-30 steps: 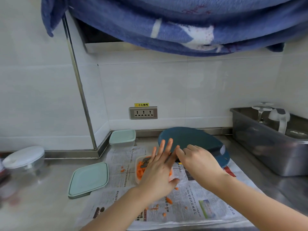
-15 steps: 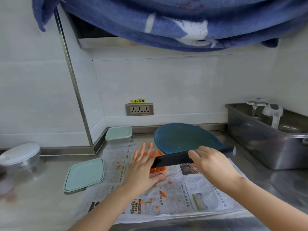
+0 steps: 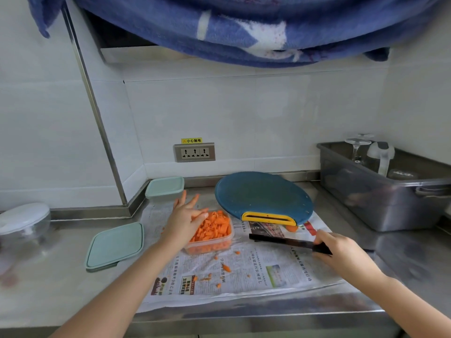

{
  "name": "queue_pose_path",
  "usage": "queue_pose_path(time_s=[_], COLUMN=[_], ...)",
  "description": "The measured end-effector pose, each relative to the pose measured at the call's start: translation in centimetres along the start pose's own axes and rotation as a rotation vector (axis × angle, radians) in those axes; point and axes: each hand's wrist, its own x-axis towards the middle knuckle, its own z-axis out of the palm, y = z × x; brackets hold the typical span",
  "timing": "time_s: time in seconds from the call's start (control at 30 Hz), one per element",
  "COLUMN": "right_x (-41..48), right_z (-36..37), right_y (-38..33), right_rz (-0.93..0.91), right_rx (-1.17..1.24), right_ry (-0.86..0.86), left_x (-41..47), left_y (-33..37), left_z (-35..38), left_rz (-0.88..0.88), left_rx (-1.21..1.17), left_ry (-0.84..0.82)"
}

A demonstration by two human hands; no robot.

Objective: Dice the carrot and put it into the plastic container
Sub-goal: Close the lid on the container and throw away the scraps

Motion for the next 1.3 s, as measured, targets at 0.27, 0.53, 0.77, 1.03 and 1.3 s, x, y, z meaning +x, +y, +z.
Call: queue_pose_path(time_s=[0.27,0.53,0.77,1.03,1.3], right_x=[0.8,6.3,10.6,9.9,9.5], right_z=[0.3,0.1,2.6,4.6,4.6], right_y=[-1.0,-10.3,-17.5,-19.0,-21.6], right_rz=[0.133,0.245,0.534,0.370,0.358], right_rx=[-0.040,0.275,0.666,0.454,0.683], right_ry=[-0.263,-0.203,-0.512,-0.380,-0.380], left_x=[-1.5,-3.3,-6.3,-7.8,-7.0], left_y=[-2.7,-6.8,-12.8,-14.2,-13.9], left_z=[-3.3,-6.1,-7.9,-7.7,-7.8], left_rz=[-0.127,-0.174,-0.339,-0.227,-0.117], left_rx=[0.004,0.100,0.258,0.292,0.408], left_ry=[-0.192,-0.206,-0.213,-0.104,-0.005])
